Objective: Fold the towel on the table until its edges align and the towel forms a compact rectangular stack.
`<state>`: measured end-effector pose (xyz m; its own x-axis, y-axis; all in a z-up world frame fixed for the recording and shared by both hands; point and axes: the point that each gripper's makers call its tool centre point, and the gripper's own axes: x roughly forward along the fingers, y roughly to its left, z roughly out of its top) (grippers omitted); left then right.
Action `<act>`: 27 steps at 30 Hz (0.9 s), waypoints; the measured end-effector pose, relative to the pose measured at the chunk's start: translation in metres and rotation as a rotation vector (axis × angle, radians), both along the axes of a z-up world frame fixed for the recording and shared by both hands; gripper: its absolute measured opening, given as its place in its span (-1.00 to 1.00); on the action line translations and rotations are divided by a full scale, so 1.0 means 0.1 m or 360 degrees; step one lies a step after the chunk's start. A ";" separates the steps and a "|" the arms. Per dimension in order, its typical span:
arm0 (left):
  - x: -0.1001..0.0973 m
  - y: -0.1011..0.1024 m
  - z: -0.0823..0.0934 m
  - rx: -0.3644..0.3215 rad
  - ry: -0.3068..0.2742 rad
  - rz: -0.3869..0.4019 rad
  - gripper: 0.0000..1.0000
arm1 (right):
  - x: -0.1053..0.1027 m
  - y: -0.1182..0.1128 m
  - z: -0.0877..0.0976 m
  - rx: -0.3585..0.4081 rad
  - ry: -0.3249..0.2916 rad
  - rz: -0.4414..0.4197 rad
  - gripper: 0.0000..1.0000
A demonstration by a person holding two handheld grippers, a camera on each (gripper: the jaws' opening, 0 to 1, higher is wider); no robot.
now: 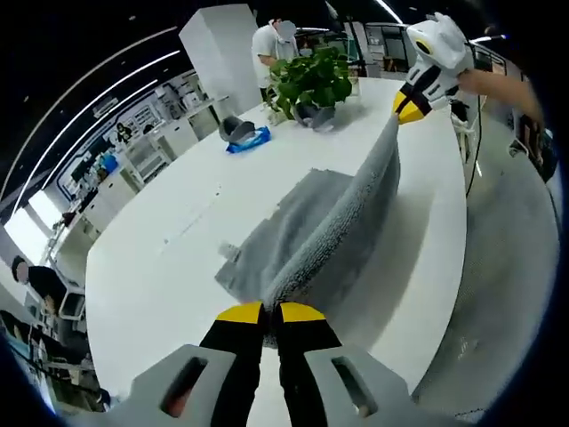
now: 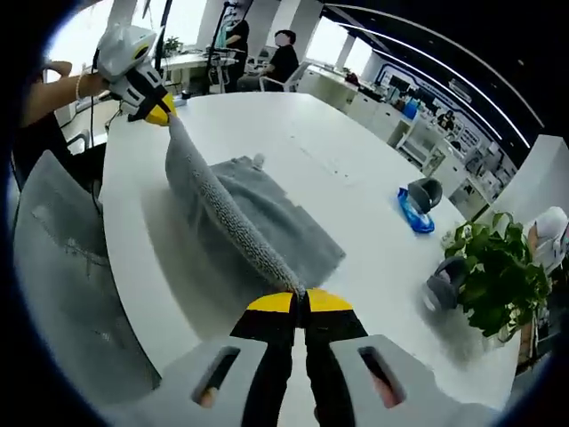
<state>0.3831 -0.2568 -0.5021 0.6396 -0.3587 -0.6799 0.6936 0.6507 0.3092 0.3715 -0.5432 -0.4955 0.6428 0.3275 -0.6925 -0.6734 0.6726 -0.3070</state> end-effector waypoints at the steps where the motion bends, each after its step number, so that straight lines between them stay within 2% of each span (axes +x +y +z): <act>1: 0.04 0.00 0.01 -0.0016 0.0003 0.0025 -0.89 | 0.04 0.00 0.01 -0.0001 -0.0011 -0.0005 -0.99; 5: 0.21 -0.02 0.00 -0.0049 0.0004 0.0096 -0.89 | 0.22 -0.02 -0.04 -0.0033 -0.0031 -0.0028 -0.99; 9: 0.38 -0.01 -0.07 0.0001 -0.0028 0.0110 -0.89 | 0.37 -0.01 -0.07 -0.0039 -0.0057 -0.0054 -0.99; 15: 0.58 0.03 -0.16 -0.0022 0.0005 0.0140 -0.89 | 0.63 0.02 -0.14 -0.0021 -0.0072 -0.0088 -0.99; 20: 0.77 0.06 -0.26 0.0029 -0.0005 0.0148 -0.88 | 0.76 0.04 -0.24 -0.0045 -0.0081 -0.0079 -0.99; 27: 0.99 0.02 -0.40 0.0038 -0.0009 0.0141 -0.86 | 1.02 -0.01 -0.45 -0.0104 -0.0120 -0.0129 -0.98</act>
<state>0.4816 -0.2549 -0.5418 0.6721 -0.2844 -0.6837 0.6318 0.7018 0.3292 0.4736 -0.5442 -0.5402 0.7165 0.2281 -0.6592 -0.5908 0.7010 -0.3995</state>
